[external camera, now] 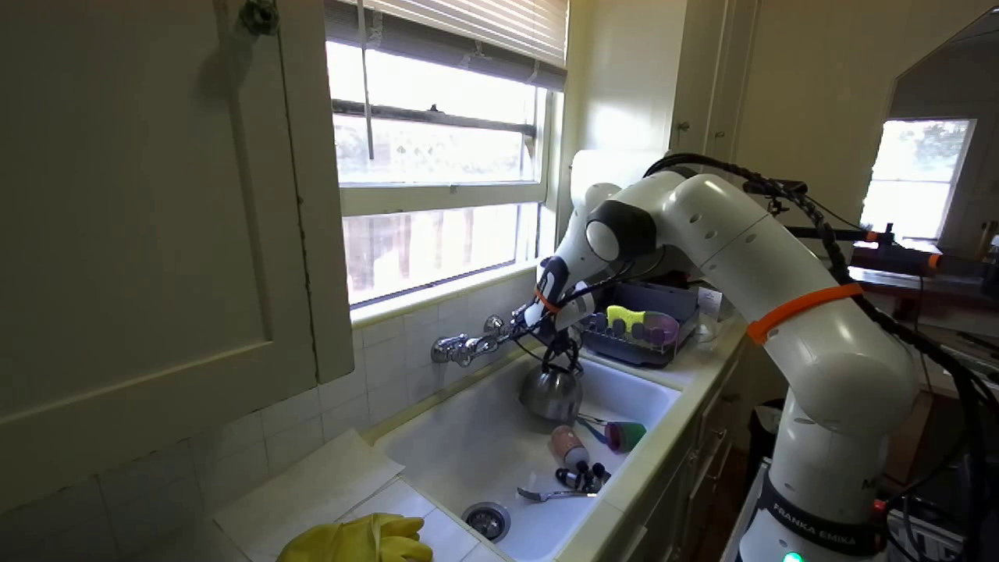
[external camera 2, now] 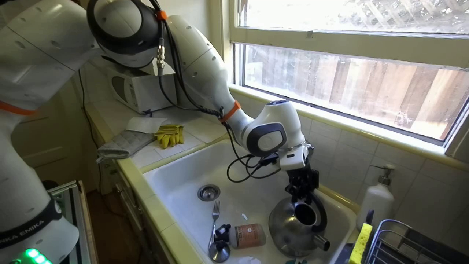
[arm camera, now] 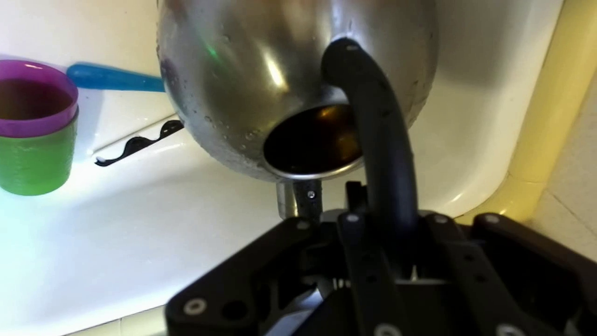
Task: Put the silver kettle in the sink.
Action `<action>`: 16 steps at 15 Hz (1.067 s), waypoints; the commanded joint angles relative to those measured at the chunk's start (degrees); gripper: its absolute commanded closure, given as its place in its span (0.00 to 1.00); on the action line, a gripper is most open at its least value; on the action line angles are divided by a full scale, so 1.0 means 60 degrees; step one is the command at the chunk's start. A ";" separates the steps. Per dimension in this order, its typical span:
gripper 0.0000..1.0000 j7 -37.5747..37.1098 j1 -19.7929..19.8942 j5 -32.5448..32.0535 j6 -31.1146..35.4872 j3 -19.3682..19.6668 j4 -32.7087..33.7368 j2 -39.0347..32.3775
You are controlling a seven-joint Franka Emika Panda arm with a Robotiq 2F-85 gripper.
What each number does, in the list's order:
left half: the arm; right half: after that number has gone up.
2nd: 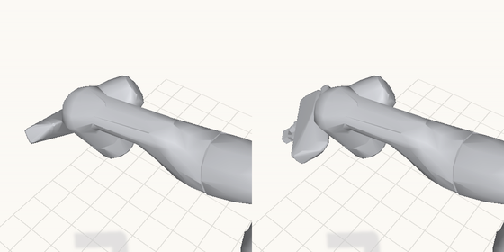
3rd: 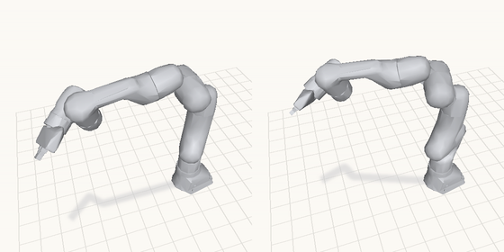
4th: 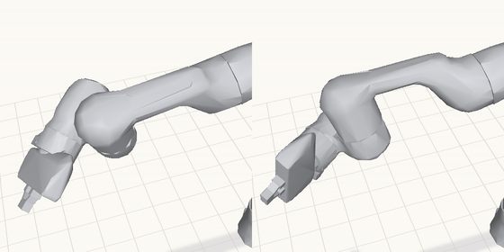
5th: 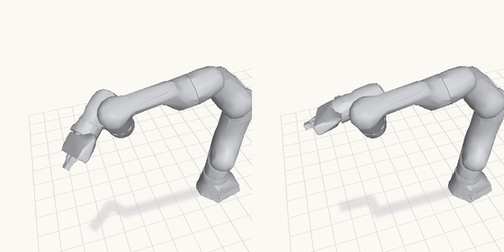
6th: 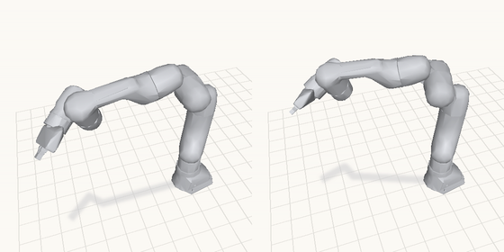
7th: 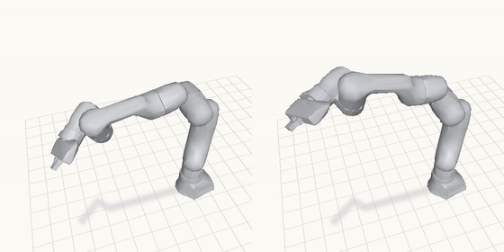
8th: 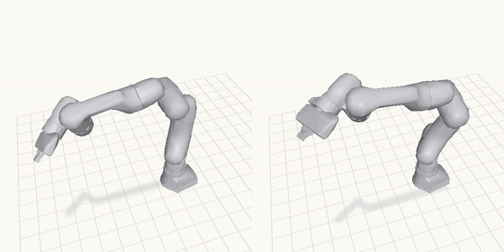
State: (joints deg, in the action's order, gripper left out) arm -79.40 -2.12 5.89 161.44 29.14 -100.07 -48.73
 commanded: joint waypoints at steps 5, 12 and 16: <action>0.98 -0.0585 -0.0619 -0.0268 0.0714 0.0563 -0.0329 -0.0289; 0.98 0.0093 -0.0658 -0.0318 0.1114 0.0339 -0.0749 -0.0102; 0.98 0.0799 -0.0670 -0.0277 0.1551 0.0237 -0.1039 -0.0033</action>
State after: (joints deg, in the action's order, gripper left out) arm -77.12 -5.92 5.13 167.87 30.77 -103.25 -50.62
